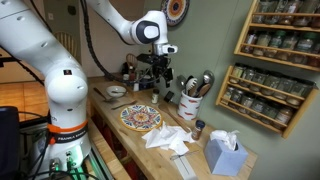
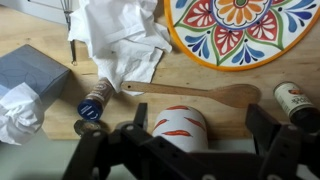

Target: Put the wooden spoon in the silver container

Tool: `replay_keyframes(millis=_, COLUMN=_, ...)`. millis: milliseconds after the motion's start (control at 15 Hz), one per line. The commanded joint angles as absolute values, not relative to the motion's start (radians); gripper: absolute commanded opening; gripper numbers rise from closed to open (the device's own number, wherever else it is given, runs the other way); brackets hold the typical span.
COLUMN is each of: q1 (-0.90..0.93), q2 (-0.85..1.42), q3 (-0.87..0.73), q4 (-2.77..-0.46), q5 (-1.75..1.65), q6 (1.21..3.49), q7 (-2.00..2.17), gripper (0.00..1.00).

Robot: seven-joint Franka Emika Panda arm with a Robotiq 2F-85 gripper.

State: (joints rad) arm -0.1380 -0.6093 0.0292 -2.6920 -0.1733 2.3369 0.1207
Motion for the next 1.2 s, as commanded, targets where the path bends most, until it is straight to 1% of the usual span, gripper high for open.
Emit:
replay_keyframes(millis=0, q1=-0.130, q2=-0.519, q3=0.094, q4=-2.656, q5=-0.169, q6=2.324, q7=0.240, gripper=1.00)
replay_keyframes(millis=267, q1=-0.134, q2=-0.412, q3=0.135, q4=-2.622, q5=-0.141, q6=2.272, q7=0.405, gripper=1.00)
replay_keyframes(millis=733, q1=-0.132, q2=-0.217, q3=0.079, q4=-2.539, q5=0.011, q6=2.320, q7=0.589, gripper=1.00)
replay_keyframes(millis=933, q1=-0.130, q2=-0.155, q3=0.074, q4=-2.519, q5=0.028, q6=2.376, q7=0.739, gripper=1.00)
replay_keyframes(millis=1133, q1=-0.121, q2=-0.099, q3=0.063, q4=-2.527, q5=0.046, q6=2.504, q7=0.871, gripper=1.00)
